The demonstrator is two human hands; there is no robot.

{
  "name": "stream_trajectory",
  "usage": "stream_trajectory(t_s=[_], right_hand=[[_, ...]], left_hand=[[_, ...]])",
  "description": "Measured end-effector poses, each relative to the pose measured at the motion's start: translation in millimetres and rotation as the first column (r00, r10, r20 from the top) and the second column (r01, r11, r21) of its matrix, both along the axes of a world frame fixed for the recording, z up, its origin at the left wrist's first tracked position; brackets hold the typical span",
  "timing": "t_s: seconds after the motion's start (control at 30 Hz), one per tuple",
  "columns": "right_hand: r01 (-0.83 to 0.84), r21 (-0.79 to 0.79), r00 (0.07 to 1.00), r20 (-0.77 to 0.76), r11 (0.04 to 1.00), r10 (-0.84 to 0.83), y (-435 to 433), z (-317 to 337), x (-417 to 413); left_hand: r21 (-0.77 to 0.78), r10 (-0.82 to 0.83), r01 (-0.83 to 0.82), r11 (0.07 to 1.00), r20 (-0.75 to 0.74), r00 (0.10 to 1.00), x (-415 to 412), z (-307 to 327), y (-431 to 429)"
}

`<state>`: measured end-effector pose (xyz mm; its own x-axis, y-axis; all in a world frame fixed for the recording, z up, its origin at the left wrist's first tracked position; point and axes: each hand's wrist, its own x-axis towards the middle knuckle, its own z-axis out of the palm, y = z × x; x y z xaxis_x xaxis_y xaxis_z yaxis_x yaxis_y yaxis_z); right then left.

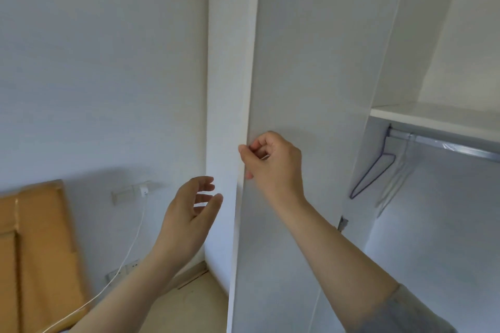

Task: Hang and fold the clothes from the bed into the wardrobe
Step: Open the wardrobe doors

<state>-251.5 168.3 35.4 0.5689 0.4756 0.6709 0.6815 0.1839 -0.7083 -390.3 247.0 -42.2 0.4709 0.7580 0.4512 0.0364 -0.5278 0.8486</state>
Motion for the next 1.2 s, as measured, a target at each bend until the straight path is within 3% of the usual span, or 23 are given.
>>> stream_trajectory(t_s=[0.33,0.57,0.97,1.2], right_hand=[[-0.016,-0.011,0.996,0.083,1.0,0.017,11.7,-4.9,3.3],[-0.115,-0.072,0.99,0.079,0.991,0.121,-30.0,-8.2,13.0],[0.057,0.031,0.994,-0.1,0.998,-0.054,-181.0,-27.1,41.1],[0.334,0.067,0.938,-0.12,0.94,-0.324,-304.8,-18.3,73.8]], left_hand=[[0.003,-0.039,0.039,0.999,0.002,0.999,-14.4,7.6,19.3],[0.045,-0.069,0.065,0.997,0.101,0.992,-13.0,22.5,-9.9],[0.057,-0.294,0.289,0.956,0.197,0.935,32.9,38.4,-126.2],[0.047,-0.504,0.508,0.86,0.235,0.831,110.1,49.2,-211.6]])
